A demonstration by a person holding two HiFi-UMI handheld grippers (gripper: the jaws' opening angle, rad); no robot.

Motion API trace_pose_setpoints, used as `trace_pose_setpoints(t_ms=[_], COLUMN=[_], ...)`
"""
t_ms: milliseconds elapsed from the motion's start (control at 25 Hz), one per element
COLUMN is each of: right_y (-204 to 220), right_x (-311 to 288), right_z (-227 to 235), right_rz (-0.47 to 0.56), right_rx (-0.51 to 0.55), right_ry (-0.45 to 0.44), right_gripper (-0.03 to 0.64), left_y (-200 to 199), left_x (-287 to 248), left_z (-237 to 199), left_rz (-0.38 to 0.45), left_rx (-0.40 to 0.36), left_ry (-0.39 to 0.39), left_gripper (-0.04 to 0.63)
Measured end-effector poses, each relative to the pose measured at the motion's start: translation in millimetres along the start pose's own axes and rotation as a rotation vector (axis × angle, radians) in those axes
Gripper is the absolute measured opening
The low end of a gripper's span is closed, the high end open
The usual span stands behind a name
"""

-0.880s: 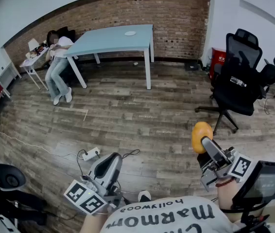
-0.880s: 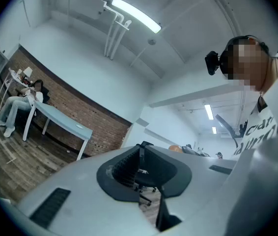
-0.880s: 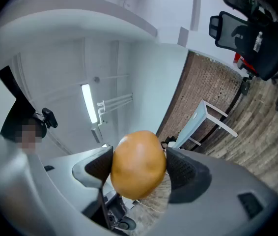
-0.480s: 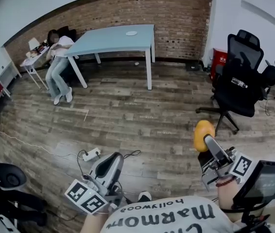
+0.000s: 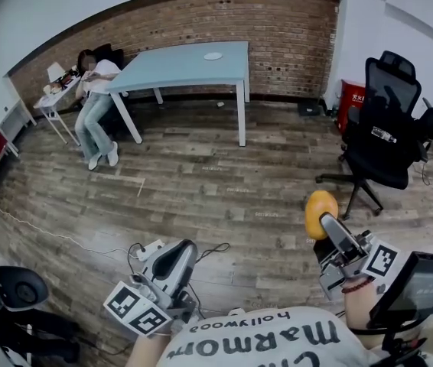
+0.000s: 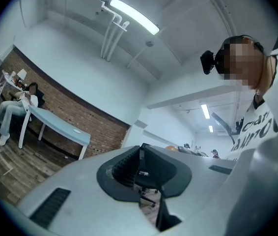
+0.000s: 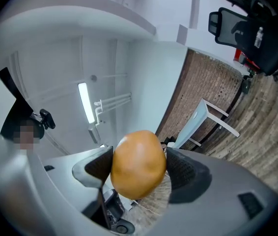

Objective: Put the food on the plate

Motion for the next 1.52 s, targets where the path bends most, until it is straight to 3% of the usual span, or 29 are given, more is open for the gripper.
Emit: trace_pose_setpoints(t_ms=[200, 320, 480, 640, 920, 1280, 1520], right_y=[16.4, 21.6, 5.6, -12.4, -73.1, -190.8, -233.9], right_x=[-41.7, -55.3, -65.2, -92.2, -176.3, -283.8, -319.6], right_z=[6.9, 19.6, 48.8, 79.9, 157.9, 239.4, 274.8], right_rz=[-0.041, -0.038, 0.019, -0.016, -0.086, -0.172, -0.201], right_rx=[0.065, 0.034, -0.029, 0.017, 0.022, 0.064, 0.123], right_ry=[0.005, -0.008, 0.001, 0.029, 0.004, 0.042, 0.042], right_gripper=[0.324, 0.324, 0.324, 0.324, 0.324, 0.324, 0.324], left_y=[-1.1, 3.6, 18.0, 37.5, 54.9, 34.1, 36.8], left_x=[-0.4, -0.9, -17.9, -47.8, -139.0, -293.7, -342.7], left_z=[-38.7, -60.9, -81.6, -108.4, -181.2, -283.1, -319.0], left_rz=[-0.024, -0.031, -0.061, -0.120, -0.117, -0.057, -0.045], left_rx=[-0.036, -0.039, -0.022, -0.036, -0.040, -0.053, -0.063], left_ry=[0.006, -0.005, 0.017, 0.014, -0.029, -0.056, -0.078], left_gripper=[0.032, 0.032, 0.026, 0.026, 0.026, 0.028, 0.026])
Point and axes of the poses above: the fingertips, and each gripper's own axes: x backward along the fingers, z to its right, y out of its underside, the point moved 1 cm from there along x, backward along the fingers, and after that the axes turned 12 degrees about -x, right-handed, at the moved point
